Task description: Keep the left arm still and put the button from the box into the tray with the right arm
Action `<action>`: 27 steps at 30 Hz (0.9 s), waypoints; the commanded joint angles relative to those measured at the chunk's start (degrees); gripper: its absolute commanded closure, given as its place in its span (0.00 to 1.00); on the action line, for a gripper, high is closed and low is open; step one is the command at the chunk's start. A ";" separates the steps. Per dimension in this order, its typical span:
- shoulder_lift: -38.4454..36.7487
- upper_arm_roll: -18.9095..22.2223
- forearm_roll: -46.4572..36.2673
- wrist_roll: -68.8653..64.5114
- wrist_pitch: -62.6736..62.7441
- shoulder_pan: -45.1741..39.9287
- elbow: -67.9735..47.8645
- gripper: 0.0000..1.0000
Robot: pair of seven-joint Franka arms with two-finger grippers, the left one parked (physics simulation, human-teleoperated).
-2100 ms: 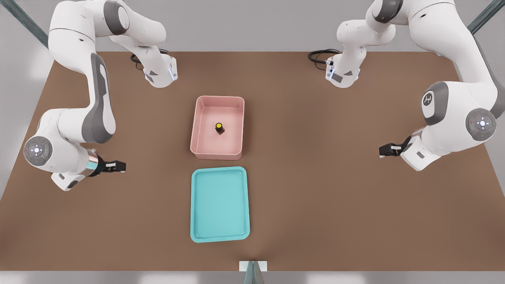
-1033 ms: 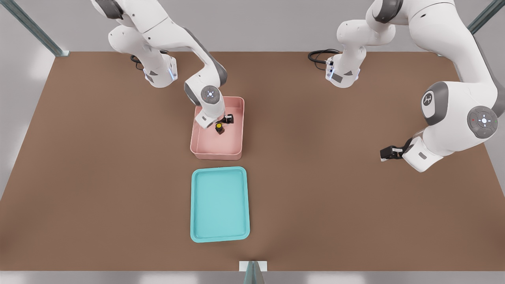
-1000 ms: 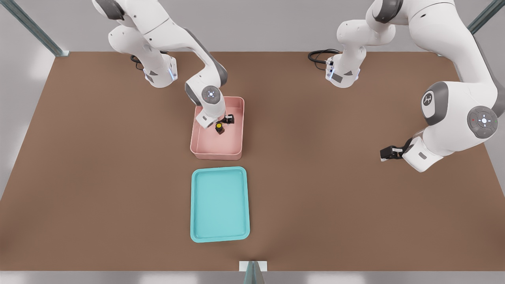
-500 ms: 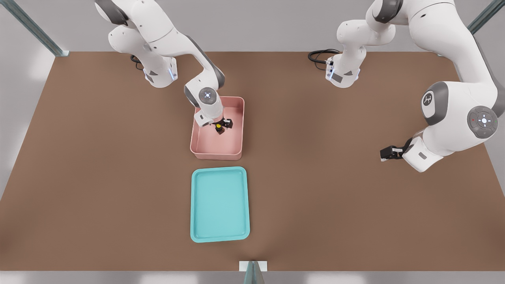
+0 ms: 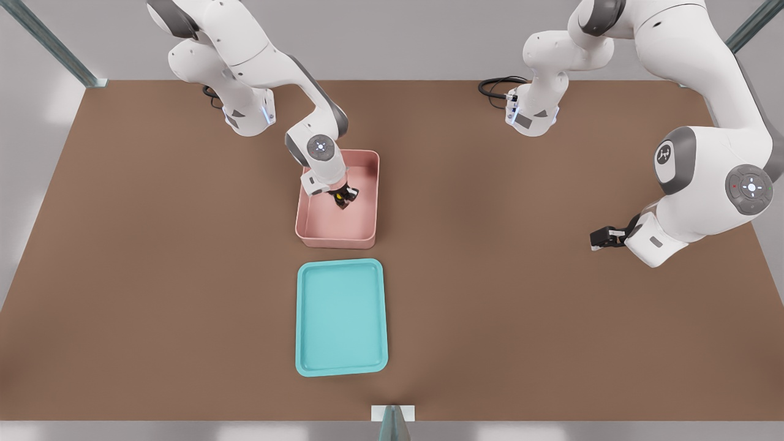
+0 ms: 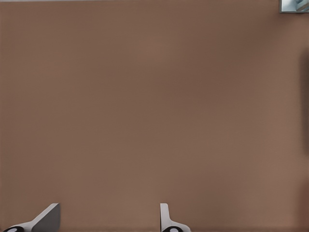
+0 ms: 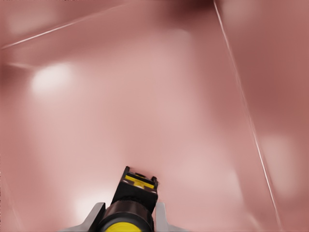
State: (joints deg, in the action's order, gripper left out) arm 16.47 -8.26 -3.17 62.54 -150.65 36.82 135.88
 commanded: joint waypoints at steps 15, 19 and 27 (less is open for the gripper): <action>-7.60 0.70 0.27 2.59 15.73 -1.75 -8.26 0.53; -5.58 0.70 0.62 0.92 25.05 -5.62 -19.95 0.53; 10.68 0.70 1.59 -1.81 32.34 -11.95 -45.17 0.53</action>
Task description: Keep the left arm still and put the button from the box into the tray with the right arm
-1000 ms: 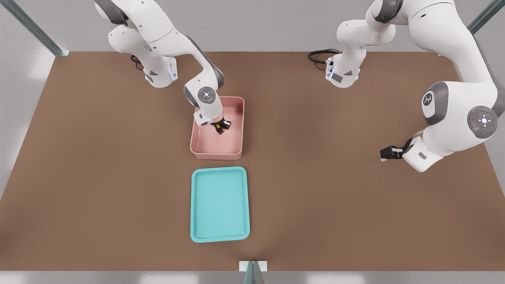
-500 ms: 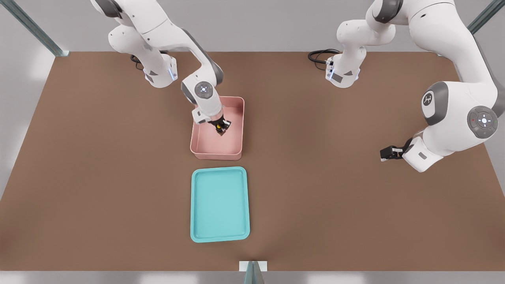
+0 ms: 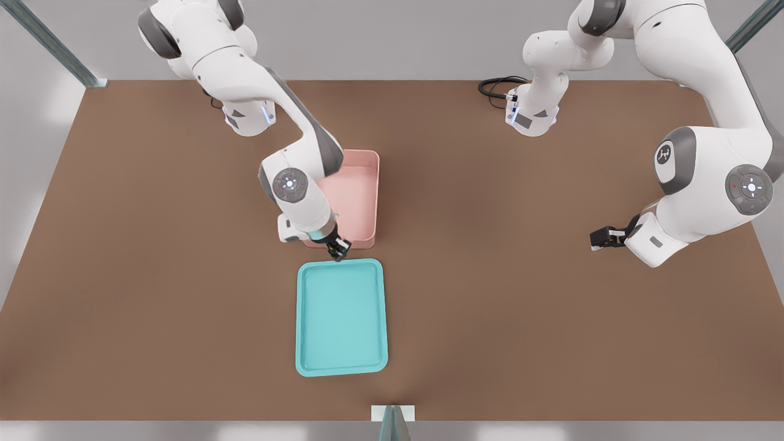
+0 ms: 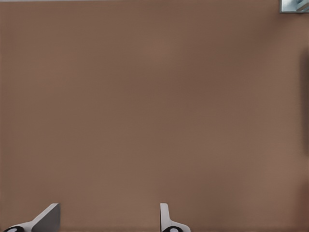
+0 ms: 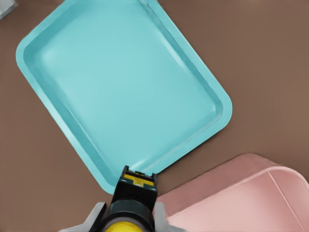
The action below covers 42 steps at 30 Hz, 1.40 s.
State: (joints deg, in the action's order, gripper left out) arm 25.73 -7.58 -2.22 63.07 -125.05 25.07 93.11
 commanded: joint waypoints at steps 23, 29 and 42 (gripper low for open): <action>31.92 1.69 4.76 -4.18 2.44 -2.22 -30.71 0.00; 12.42 3.10 4.85 -17.87 27.75 -6.78 -30.79 0.00; -21.87 17.51 -2.27 -61.05 17.65 -10.92 15.44 0.00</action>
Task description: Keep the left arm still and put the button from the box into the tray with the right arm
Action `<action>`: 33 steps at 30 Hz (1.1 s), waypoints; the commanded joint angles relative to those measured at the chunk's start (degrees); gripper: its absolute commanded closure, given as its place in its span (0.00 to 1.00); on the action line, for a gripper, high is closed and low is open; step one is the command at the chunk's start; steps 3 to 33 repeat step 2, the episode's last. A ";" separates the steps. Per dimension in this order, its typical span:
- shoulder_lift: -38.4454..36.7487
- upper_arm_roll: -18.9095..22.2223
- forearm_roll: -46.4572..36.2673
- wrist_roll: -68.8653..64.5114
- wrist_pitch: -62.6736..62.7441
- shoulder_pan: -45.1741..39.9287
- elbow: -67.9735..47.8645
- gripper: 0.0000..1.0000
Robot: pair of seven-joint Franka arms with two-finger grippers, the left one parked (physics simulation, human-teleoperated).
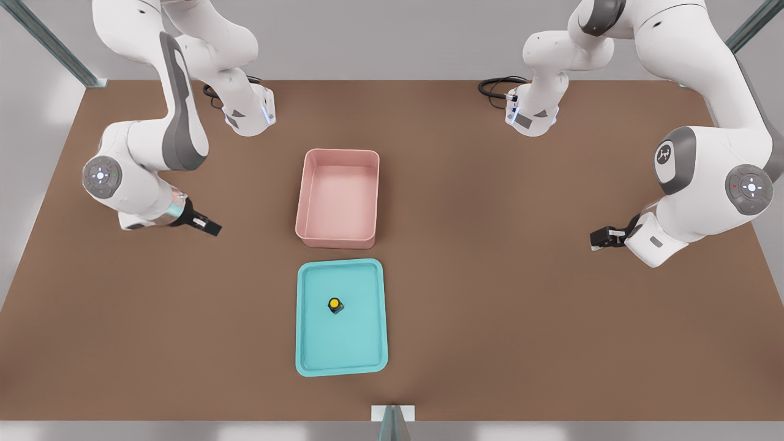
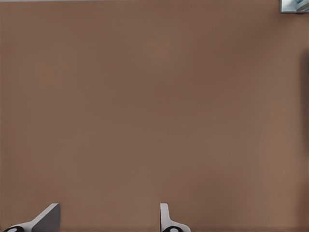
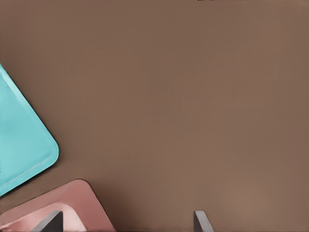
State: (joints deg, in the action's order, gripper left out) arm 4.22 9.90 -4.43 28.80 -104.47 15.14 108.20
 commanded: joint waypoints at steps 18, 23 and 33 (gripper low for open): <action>-0.26 0.03 -0.06 -26.77 -2.84 -0.99 0.34 0.00; -0.26 0.03 -0.06 -26.77 -2.84 -0.99 0.34 0.00; -0.26 0.03 -0.06 -26.77 -2.84 -0.99 0.34 0.00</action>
